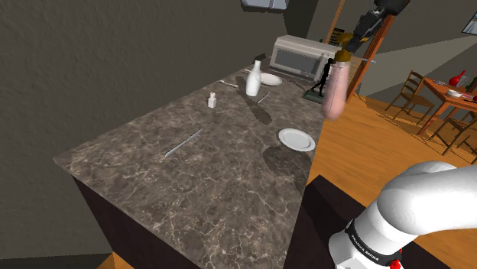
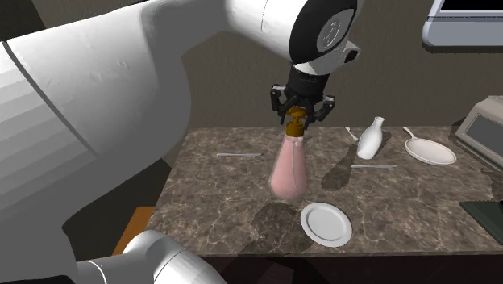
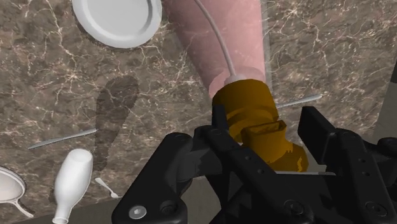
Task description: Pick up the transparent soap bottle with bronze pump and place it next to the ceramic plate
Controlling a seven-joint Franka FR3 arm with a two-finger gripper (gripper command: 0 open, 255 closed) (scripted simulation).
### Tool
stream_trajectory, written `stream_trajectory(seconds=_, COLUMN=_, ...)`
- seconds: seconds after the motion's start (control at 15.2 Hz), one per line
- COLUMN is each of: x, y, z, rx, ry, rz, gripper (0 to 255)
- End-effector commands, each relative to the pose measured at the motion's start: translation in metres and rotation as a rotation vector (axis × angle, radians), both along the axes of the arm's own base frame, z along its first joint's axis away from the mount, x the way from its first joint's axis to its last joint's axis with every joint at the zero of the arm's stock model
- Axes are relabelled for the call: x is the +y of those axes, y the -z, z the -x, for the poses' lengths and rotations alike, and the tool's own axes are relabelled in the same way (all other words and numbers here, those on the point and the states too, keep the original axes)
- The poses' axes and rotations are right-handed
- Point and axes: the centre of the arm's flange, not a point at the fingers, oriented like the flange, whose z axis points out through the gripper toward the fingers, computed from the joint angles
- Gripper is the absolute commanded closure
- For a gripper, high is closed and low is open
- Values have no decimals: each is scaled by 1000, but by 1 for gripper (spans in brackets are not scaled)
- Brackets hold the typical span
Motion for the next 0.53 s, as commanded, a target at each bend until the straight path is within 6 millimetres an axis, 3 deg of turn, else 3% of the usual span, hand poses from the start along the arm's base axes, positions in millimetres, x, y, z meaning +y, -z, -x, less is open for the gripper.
stream_trajectory(seconds=0.0, x=1, y=11, z=-1, rx=-1, ry=0, rz=1, gripper=255)
stream_trajectory(seconds=0.46, x=1, y=47, z=-1, rx=-1, ry=0, rz=1, gripper=255)
